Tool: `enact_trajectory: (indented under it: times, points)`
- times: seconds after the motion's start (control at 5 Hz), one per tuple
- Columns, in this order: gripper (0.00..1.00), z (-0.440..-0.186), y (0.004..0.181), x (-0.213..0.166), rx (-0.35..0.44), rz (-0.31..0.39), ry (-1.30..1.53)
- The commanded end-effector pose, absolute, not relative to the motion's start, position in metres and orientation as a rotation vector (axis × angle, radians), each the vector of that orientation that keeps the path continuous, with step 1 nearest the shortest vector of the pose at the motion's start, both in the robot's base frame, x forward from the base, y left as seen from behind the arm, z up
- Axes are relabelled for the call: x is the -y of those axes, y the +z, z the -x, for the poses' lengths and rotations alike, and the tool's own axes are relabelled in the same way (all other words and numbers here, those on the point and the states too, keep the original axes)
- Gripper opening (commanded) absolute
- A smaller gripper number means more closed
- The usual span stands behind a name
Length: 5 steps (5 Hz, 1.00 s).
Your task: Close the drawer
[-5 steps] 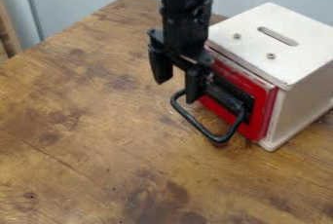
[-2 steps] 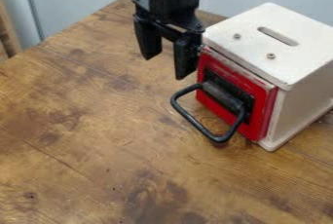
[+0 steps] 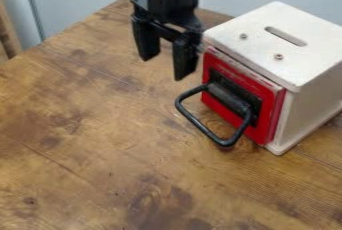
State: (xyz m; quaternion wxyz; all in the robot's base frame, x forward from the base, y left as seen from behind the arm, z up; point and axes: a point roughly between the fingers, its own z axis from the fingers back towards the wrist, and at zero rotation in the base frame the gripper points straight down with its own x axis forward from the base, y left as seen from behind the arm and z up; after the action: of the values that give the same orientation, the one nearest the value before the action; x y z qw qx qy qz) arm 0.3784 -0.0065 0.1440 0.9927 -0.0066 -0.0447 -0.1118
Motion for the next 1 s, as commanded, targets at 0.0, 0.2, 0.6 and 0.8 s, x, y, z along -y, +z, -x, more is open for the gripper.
enact_trajectory:
  times: [0.0,0.2,0.6,0.8]
  points:
    - [1.00,-0.385,0.182,0.004,0.212,-0.002,-0.223]
    - [1.00,-0.388,0.175,0.007,0.210,0.003,-0.244]
    - [1.00,-0.397,0.152,0.009,0.170,0.017,-0.298]
    - [1.00,-0.395,0.162,0.016,0.175,-0.007,-0.148]
